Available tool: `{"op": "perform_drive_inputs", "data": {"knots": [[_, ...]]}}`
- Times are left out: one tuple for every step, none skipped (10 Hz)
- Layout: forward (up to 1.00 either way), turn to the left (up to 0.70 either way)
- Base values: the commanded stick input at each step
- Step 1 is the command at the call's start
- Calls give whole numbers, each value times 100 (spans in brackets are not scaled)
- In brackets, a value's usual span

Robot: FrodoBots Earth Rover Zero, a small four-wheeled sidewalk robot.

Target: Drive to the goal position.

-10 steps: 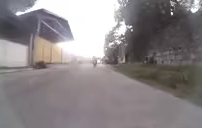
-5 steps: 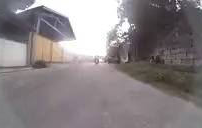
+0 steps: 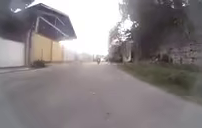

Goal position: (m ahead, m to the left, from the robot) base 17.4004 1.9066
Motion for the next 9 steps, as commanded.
{"op": "perform_drive_inputs", "data": {"knots": [[100, 0], [100, 0], [100, 0], [100, 0], [100, 0], [100, 0], [100, 0], [100, 0], [100, 0]]}}
